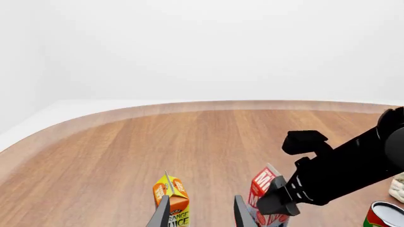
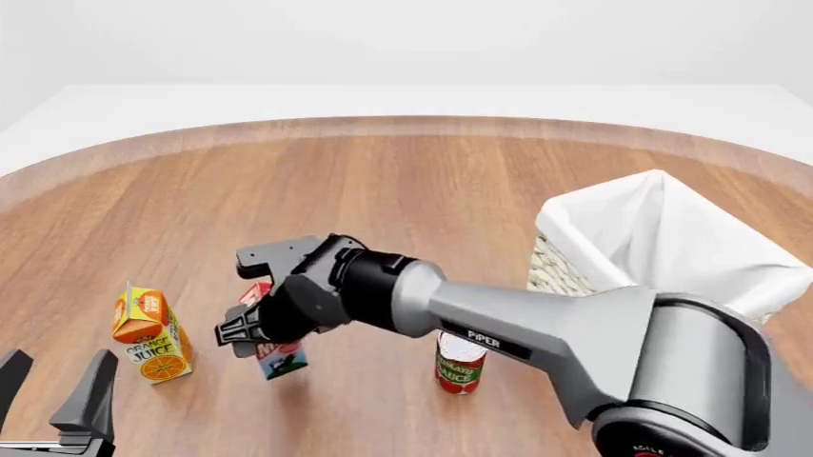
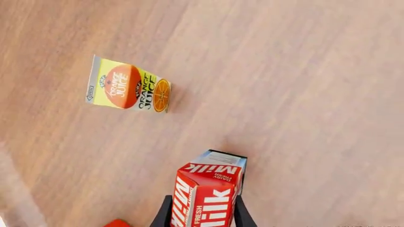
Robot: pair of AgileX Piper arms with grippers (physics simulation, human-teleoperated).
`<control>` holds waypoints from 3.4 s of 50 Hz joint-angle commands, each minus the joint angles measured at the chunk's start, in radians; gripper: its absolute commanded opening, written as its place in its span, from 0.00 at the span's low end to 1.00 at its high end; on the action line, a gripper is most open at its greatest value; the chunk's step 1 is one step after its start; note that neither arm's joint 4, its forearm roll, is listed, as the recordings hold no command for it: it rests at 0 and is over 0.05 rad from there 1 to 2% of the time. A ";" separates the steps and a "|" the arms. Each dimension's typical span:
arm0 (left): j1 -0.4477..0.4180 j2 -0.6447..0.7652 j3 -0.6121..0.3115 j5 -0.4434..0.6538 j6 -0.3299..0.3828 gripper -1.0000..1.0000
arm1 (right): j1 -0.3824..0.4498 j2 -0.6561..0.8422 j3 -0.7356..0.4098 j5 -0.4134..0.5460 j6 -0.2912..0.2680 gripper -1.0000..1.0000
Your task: Pick the milk and place it in the basket.
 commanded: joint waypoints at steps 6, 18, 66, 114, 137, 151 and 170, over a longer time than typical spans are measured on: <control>0.000 0.000 0.000 0.000 0.000 1.00 | -0.060 -0.165 0.036 -0.013 -0.004 0.00; 0.000 0.000 0.000 0.000 0.000 1.00 | -0.117 -0.287 0.056 0.009 -0.039 0.00; 0.000 0.000 0.000 0.000 0.000 1.00 | -0.352 -0.746 0.178 0.136 -0.138 0.00; 0.000 0.000 0.000 0.000 0.000 1.00 | -0.651 -1.172 0.591 0.113 -0.077 0.00; 0.000 0.000 0.000 0.000 0.000 1.00 | -0.713 -1.199 0.609 0.117 -0.067 0.00; 0.000 0.000 0.000 0.000 0.000 1.00 | -0.713 -1.199 0.609 0.117 -0.067 0.00; 0.000 0.000 0.000 0.000 0.000 1.00 | -0.815 -1.137 0.536 0.154 -0.162 0.00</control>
